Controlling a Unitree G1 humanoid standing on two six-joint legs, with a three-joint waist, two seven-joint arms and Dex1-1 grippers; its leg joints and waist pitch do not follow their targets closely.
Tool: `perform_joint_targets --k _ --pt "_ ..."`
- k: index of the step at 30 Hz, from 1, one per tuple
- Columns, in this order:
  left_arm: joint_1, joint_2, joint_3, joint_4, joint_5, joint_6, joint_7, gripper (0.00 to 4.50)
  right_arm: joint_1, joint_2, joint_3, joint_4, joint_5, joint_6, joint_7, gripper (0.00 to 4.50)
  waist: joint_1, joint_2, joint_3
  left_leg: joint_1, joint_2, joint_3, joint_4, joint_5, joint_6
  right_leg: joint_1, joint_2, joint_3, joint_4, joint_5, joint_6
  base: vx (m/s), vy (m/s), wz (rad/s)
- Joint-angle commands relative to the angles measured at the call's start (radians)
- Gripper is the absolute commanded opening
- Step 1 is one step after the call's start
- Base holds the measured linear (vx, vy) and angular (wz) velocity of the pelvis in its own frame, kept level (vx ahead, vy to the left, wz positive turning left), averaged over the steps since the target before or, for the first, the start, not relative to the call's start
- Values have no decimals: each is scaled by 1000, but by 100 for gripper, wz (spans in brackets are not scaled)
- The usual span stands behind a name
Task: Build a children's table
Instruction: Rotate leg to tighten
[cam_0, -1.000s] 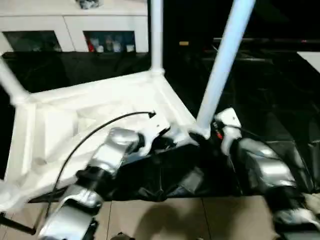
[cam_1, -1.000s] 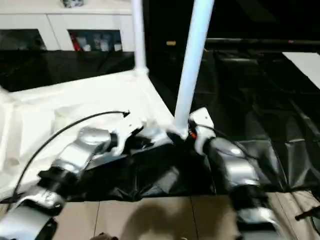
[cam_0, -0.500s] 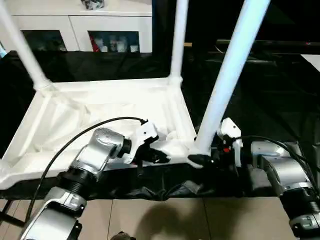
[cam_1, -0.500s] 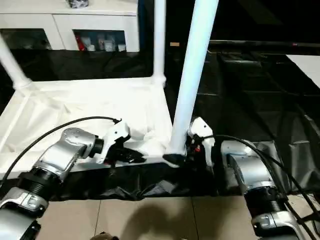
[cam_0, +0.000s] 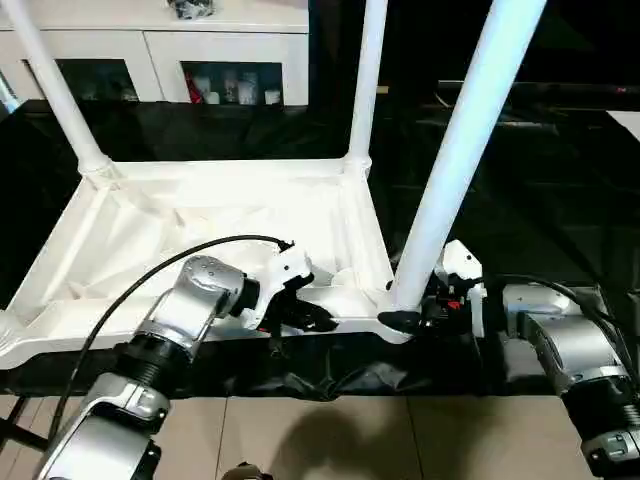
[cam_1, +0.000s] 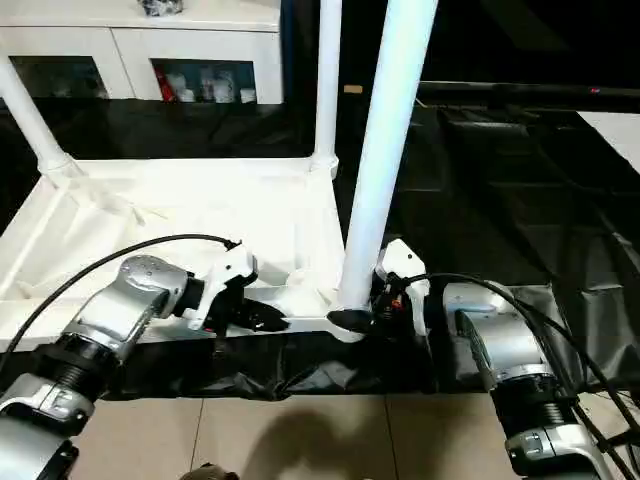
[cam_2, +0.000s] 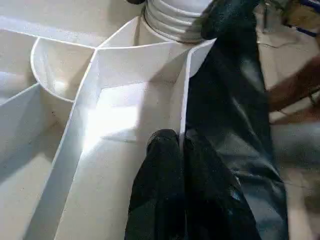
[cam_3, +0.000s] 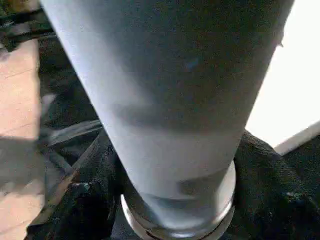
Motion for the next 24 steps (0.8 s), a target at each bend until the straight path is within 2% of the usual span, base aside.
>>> perform_joint_targets --k 1,2,4,7,8,11,14,15,16,17,20,21,22,24 --pt "-51 -123 51 44 -18 23 220 0 -30 128 22 41 -25 -31 -179 270 -7 -20 -55 9 39 -19 -70 -235 31 37 -60 44 -89 -336 -192 0 0 0" --pt "-58 -142 63 55 -17 29 261 0 -40 153 4 66 -33 -33 -243 270 -12 -21 -58 12 37 -21 -71 -242 15 38 -62 41 -91 -365 -185 0 0 0" --pt "-74 -174 85 78 -16 39 337 0 -55 187 -19 104 -47 -38 -342 269 -19 -22 -59 12 35 -22 -71 -244 9 39 -60 42 -91 -354 -180 0 0 0" --pt "-100 -238 101 130 2 6 476 0 -94 275 -84 185 -42 -12 -558 268 -21 -22 -61 11 32 -20 -69 -230 25 40 -59 43 -91 -325 -179 0 0 0" --pt "-103 -245 102 138 5 0 496 0 -102 291 -93 196 -41 -9 -590 268 -20 -16 -62 11 32 -19 -69 -217 25 38 -59 45 -91 -309 -182 0 0 0" --pt "-111 -262 98 148 18 -16 533 0 -122 330 -102 220 -41 -4 -654 268 -17 -19 -66 7 31 -18 -65 -180 44 45 -58 44 -84 -240 -188 0 0 0" --pt "-111 -279 97 143 30 -25 534 0 -132 363 -106 216 -45 -26 -625 268 -17 -18 -66 4 30 -17 -65 -169 58 47 -56 42 -82 -212 -194 0 0 0" --pt "-110 -280 96 141 29 -25 533 0 -132 366 -104 213 -44 -32 -617 303 -17 -17 -65 5 31 -17 -66 -172 60 47 -57 42 -83 -218 -194 0 0 0" --pt "-110 -281 94 140 29 -26 533 0 -133 368 -103 211 -44 -36 -612 303 -17 -16 -64 7 32 -17 -67 -182 58 45 -57 42 -85 -233 -193 0 0 0" --pt "-106 -278 85 135 26 -41 516 0 -133 364 -102 206 -43 -45 -605 324 -18 -16 -63 6 32 -17 -68 -187 56 45 -57 42 -86 -241 -192 0 0 0" --pt "-69 -252 66 79 -9 -71 402 0 -122 301 -70 170 -48 -45 -530 343 -17 -16 -64 5 33 -19 -68 -200 55 47 -58 42 -87 -255 -186 0 0 0" --pt "-60 -238 57 65 -10 -67 374 0 -114 275 -48 153 -54 -47 -487 349 -15 -16 -65 4 33 -19 -67 -188 60 50 -57 42 -83 -227 -189 0 0 0" --pt "-60 -238 57 65 -10 -67 374 0 -114 275 -48 153 -54 -47 -487 374 -17 -15 -67 3 34 -18 -66 -174 66 49 -56 43 -80 -192 -198 0 0 0" --pt "-54 -223 49 60 -10 -66 351 0 -104 250 -35 132 -52 -48 -437 384 -18 -17 -66 3 32 -16 -64 -166 71 49 -56 42 -78 -179 -208 0 0 0"
